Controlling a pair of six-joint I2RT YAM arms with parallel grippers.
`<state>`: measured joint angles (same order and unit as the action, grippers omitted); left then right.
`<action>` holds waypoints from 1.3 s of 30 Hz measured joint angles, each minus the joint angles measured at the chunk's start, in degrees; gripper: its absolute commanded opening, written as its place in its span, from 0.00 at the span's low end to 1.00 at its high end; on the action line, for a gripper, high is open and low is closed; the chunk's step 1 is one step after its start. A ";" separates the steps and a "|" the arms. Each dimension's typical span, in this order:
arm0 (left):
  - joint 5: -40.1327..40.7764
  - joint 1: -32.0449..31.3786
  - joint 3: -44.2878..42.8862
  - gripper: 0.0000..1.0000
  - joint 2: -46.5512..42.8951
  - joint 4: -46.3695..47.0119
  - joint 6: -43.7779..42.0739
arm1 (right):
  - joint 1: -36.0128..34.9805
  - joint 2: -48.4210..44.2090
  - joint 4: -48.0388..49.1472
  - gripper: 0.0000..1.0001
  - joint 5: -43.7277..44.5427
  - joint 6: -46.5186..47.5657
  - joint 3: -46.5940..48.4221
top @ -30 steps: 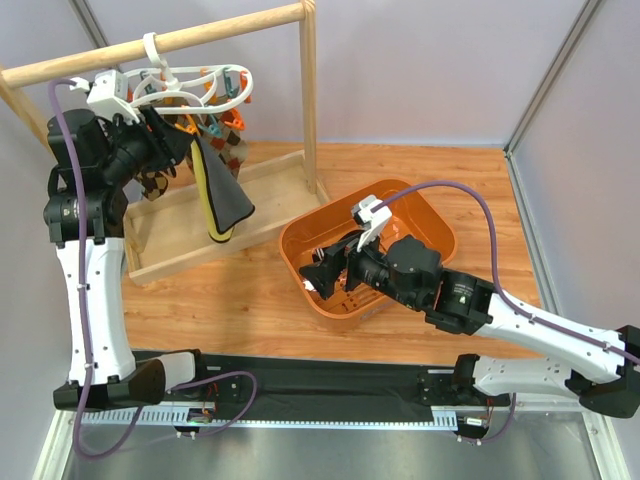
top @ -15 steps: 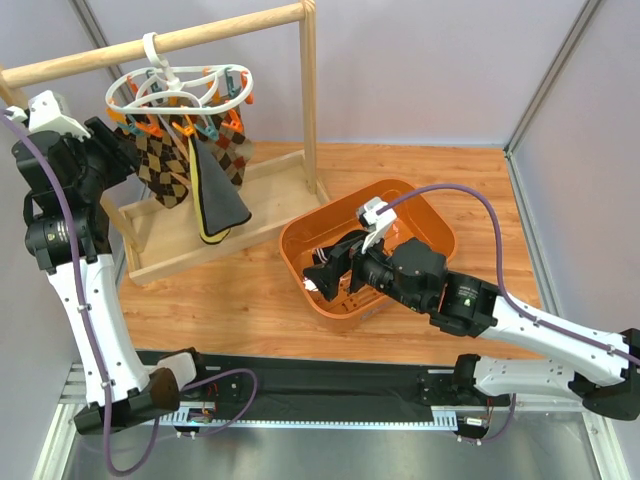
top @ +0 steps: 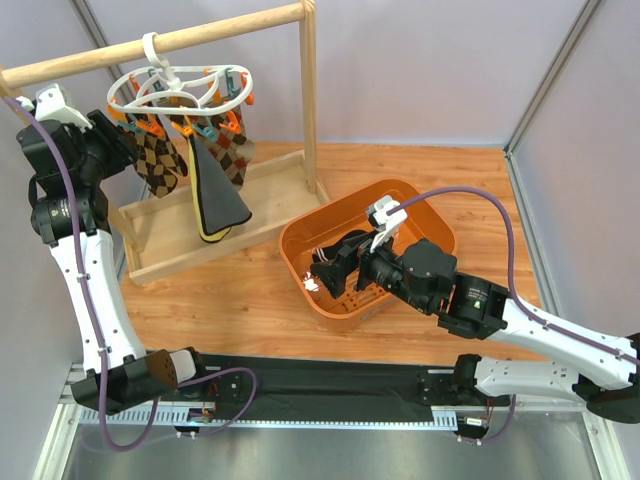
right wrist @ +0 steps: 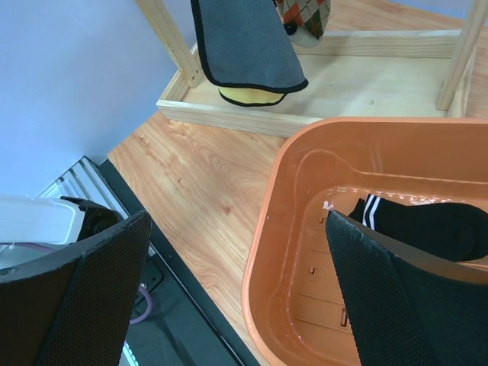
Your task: Remove the socks clipped to the hanger
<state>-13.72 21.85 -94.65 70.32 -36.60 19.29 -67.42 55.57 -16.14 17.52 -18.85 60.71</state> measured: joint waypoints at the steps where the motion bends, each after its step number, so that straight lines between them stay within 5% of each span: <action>1: 0.17 0.00 -0.02 0.57 0.07 0.35 -0.24 | 0.00 0.00 -0.09 0.98 0.09 0.20 0.00; 26: -2.34 0.04 -5.16 0.45 8.00 6.27 -5.77 | 0.00 1.99 -1.03 0.99 2.23 3.34 0.07; 39: -3.41 0.04 -5.16 0.11 8.41 6.91 -5.97 | 0.00 2.78 -0.94 1.00 2.45 3.69 0.07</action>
<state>-17.12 21.89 -99.81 78.74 -29.69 13.32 -67.42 58.35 -17.08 19.97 -15.16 60.77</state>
